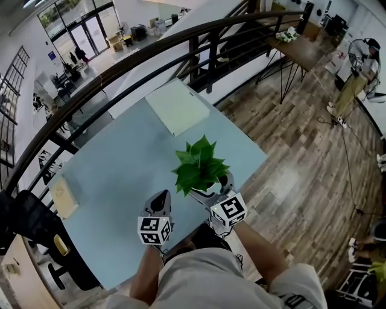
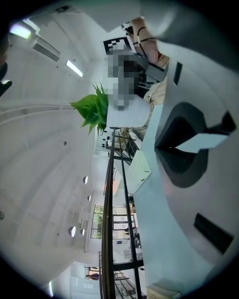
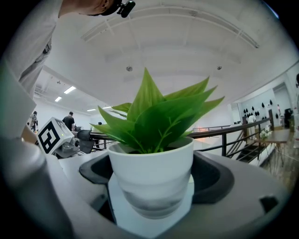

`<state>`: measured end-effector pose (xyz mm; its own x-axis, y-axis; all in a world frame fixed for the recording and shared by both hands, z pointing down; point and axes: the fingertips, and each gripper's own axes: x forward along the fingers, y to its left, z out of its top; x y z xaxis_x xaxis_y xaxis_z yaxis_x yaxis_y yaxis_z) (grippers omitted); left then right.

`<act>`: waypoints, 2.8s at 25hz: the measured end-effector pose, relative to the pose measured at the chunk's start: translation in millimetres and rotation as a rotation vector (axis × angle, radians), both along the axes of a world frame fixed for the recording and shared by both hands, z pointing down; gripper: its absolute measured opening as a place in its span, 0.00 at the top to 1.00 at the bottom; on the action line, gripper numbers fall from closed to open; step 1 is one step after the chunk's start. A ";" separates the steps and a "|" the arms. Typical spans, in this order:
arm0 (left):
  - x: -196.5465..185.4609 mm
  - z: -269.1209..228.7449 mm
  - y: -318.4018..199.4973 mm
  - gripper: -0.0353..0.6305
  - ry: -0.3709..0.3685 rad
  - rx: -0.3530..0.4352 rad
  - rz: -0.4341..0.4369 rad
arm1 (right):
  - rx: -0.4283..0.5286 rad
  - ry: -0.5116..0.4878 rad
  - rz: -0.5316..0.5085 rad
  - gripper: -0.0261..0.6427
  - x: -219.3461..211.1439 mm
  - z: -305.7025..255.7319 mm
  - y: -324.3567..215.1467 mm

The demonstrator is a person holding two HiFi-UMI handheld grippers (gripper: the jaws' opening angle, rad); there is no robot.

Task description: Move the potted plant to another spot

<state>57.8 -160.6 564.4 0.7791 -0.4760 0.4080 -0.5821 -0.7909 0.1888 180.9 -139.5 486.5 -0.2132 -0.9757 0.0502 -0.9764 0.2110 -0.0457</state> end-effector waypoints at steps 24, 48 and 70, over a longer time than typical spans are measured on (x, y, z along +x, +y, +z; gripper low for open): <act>6.4 75.3 1.6 0.93 -0.113 -0.148 -0.032 | -0.150 -0.090 -0.003 0.20 39.9 91.1 -27.3; -5.7 113.3 -39.2 0.93 -0.128 -0.212 -0.271 | -0.260 0.013 -0.227 0.20 29.6 154.7 -115.4; -14.8 130.3 -69.3 0.93 -0.122 -0.244 -0.369 | -0.348 0.072 -0.304 0.20 22.7 204.4 -158.1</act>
<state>43.0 -230.0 694.7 0.5146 -0.5913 0.6210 -0.8462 -0.4671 0.2565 203.6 -297.6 690.8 -0.4706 -0.7923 0.3884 -0.8761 0.4719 -0.0989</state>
